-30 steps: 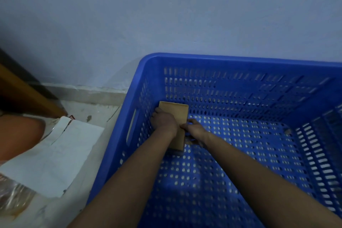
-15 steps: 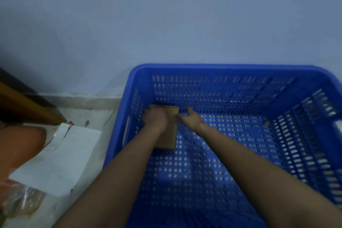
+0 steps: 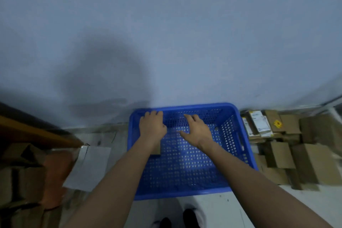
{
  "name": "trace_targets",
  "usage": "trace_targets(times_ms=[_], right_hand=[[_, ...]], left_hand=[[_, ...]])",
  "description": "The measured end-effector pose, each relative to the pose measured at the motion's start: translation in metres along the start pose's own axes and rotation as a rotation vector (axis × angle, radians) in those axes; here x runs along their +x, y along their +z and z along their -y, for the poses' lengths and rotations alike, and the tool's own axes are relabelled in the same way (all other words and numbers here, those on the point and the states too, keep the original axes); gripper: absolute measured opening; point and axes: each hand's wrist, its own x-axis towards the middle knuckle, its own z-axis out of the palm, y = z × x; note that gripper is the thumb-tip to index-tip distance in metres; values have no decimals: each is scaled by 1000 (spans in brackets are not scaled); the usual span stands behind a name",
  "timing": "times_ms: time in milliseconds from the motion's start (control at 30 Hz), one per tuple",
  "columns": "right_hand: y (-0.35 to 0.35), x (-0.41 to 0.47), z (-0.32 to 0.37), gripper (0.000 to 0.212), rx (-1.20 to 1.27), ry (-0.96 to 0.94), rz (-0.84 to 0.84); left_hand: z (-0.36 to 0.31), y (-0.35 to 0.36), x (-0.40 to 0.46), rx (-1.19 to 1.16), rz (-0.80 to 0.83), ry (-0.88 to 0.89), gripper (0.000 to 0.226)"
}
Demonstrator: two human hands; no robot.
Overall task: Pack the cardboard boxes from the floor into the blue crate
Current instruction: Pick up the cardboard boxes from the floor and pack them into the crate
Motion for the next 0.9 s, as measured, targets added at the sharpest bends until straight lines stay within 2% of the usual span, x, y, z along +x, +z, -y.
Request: trace_targets(times_ms=[100,200,367,500,667,767,900], right_hand=[[-81,-52,4,72,13,46,-17],[-133,-92,-1,64,65,81,-26],[-198,-155,-37,57,148,180,-81],[-225,-195,-91,53,236,258,-121],[-250,-234,-187,52,327,339,-130],[-268,-261,-257,49,358,338,-113],[-289,-302,-343,52,387,317,-74]], left_hand=[[-32,-79,-32,12,9,36,33],[-57,-127,-57,-52,-8,17,26],[-102,-165,-90,-160,94,39,23],[-154,-168,-108,-205,163,52,18],[-254,-149,-131,-246,222,82,20],[-329,-128,-153,-313,252,30,13],[-425,-104,-185,-413,276,-40,16]])
